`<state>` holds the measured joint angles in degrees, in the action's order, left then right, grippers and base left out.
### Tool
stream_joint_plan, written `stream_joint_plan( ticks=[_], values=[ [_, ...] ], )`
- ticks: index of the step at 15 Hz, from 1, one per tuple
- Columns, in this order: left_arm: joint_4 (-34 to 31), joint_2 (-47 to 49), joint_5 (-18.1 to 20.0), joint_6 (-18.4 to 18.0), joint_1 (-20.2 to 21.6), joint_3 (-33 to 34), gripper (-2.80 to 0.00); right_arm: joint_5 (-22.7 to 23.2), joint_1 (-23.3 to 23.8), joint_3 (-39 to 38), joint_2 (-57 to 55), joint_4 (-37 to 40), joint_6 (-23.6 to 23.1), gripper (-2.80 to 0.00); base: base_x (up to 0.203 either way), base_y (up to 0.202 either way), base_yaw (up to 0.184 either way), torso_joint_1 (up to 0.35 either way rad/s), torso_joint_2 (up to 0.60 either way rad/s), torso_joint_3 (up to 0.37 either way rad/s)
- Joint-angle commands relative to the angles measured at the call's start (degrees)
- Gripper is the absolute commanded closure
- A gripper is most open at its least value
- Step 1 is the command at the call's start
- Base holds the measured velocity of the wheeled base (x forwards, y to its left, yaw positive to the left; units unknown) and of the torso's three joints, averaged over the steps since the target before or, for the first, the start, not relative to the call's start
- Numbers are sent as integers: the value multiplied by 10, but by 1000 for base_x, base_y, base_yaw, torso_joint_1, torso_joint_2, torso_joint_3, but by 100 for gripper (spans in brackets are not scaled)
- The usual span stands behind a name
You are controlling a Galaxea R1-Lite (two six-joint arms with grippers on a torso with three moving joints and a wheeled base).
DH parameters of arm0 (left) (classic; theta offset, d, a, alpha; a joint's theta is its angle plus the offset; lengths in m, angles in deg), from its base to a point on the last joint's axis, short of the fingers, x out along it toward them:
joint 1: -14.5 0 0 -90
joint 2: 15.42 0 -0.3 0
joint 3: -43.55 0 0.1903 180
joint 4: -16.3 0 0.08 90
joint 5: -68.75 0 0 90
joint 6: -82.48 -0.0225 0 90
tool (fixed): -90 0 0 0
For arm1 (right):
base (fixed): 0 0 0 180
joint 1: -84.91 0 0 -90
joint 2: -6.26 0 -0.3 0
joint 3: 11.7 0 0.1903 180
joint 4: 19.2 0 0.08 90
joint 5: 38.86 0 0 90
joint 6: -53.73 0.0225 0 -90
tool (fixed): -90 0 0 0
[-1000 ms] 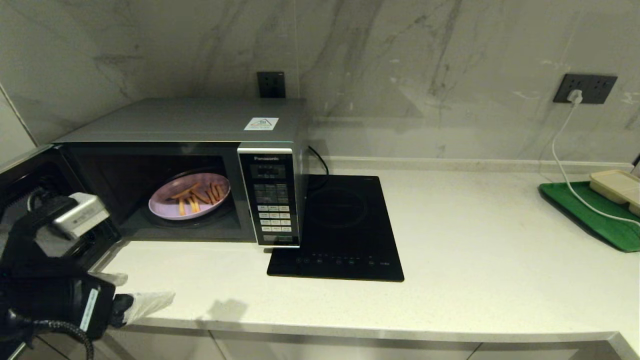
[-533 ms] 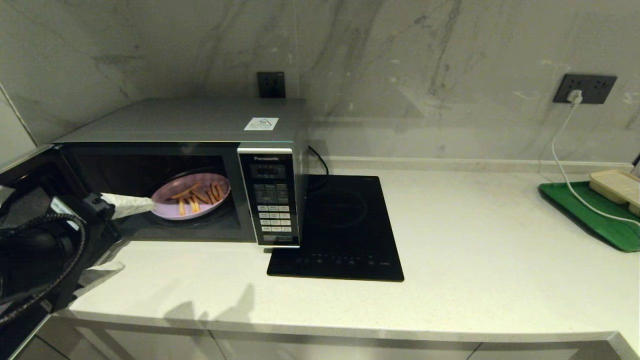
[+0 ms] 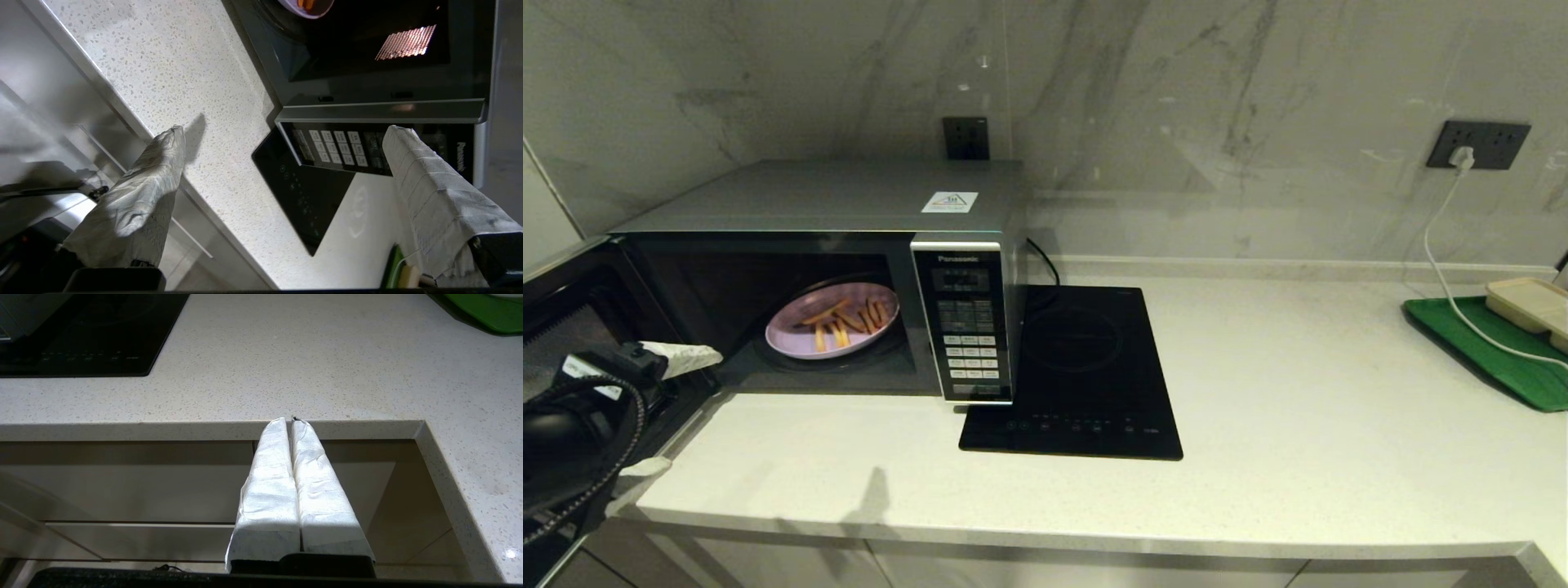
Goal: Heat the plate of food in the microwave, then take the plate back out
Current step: Take the plate out of the microwave
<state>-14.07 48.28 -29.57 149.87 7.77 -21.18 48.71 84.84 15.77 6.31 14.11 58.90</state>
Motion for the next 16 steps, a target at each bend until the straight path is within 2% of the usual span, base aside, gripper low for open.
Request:
stream_joint_plan(
  ticks=[1, 5, 7, 9, 13, 16],
  values=[
    [2, 17, 1, 33, 19, -6, -280, 0, 0, 0, 0, 1, 0, 0, 0, 0, 0, 0, 0, 0],
    [8, 70, 4, 114, 36, -16, -280, 0, 0, 0, 0, 1, 0, 0, 0, 0, 0, 0, 0, 0],
    [36, 76, 46, 149, 38, -14, -280, 0, 0, 0, 0, 2, 0, 0, 0, 0, 0, 0, 0, 0],
    [41, 99, 62, 165, 39, -23, -280, 0, 0, 0, 0, 1, 0, 0, 0, 0, 0, 0, 0, 0],
    [40, 221, 52, 190, 42, -58, -280, 0, 0, 0, 0, 1, 0, 0, 0, 0, 0, 0, 0, 0],
    [47, 265, 51, 204, 54, -73, -280, 0, 0, 0, 0, 1, 0, 0, 0, 0, 0, 0, 0, 0]
  ],
)
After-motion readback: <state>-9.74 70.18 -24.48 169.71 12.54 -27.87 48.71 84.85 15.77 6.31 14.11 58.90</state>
